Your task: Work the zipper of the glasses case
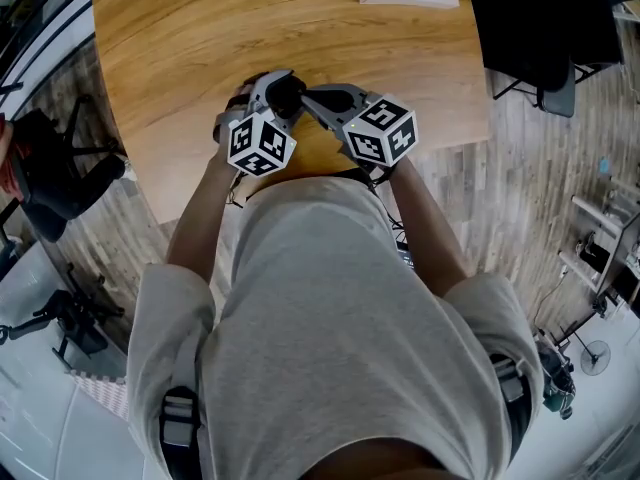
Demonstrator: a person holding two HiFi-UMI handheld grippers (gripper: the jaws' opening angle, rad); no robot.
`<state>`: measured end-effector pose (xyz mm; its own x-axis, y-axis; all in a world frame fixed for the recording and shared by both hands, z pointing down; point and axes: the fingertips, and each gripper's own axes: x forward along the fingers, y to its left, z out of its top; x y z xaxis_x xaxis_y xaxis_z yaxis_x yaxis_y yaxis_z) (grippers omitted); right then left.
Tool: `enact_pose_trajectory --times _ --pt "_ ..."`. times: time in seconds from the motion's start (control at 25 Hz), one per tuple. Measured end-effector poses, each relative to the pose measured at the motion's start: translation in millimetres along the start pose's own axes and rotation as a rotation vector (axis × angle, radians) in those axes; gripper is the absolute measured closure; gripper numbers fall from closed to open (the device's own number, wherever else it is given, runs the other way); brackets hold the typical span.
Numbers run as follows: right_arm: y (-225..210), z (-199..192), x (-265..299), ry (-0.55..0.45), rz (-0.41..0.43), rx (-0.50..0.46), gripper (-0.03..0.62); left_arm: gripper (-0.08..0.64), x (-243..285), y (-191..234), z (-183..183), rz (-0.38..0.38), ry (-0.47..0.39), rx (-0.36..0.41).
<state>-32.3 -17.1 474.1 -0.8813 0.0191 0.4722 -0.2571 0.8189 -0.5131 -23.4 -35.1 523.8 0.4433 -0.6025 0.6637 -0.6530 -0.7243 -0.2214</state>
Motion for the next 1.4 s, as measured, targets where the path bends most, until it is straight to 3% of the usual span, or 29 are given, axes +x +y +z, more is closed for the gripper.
enact_pose_trajectory --times 0.44,0.76,0.92,1.04,1.08,1.12,1.16,1.28,1.4 --pt "10.3 2.2 5.0 0.068 0.019 -0.048 0.566 0.290 2.5 0.4 1.3 -0.010 -0.003 -0.002" --pt "19.8 5.0 16.3 0.099 0.083 -0.049 0.566 0.290 -3.1 5.8 -3.7 0.001 0.001 -0.015" --pt "34.3 3.0 27.7 0.133 0.132 -0.116 0.565 0.288 -16.7 6.9 -16.8 0.039 0.015 -0.021" --pt "42.5 7.2 26.0 0.091 0.154 -0.209 0.562 0.288 -32.3 6.5 -18.3 0.059 -0.059 -0.090" --pt "40.1 8.4 22.2 0.071 0.154 -0.236 0.534 0.288 -38.5 8.3 -16.0 0.059 -0.099 -0.124" --pt "35.1 7.8 17.5 0.060 0.153 -0.262 0.439 0.288 -45.1 11.5 -12.7 0.054 -0.144 -0.160" --pt "29.0 5.2 13.0 0.061 0.155 -0.289 0.417 0.288 -52.2 15.4 -9.0 0.046 -0.188 -0.197" --pt "15.3 -4.7 7.6 0.092 0.190 -0.351 0.396 0.288 -76.2 24.8 3.1 -0.019 -0.302 -0.296" --pt "16.3 -14.0 16.8 0.142 0.253 -0.411 0.365 0.288 -95.5 27.5 21.2 -0.096 -0.387 -0.338"
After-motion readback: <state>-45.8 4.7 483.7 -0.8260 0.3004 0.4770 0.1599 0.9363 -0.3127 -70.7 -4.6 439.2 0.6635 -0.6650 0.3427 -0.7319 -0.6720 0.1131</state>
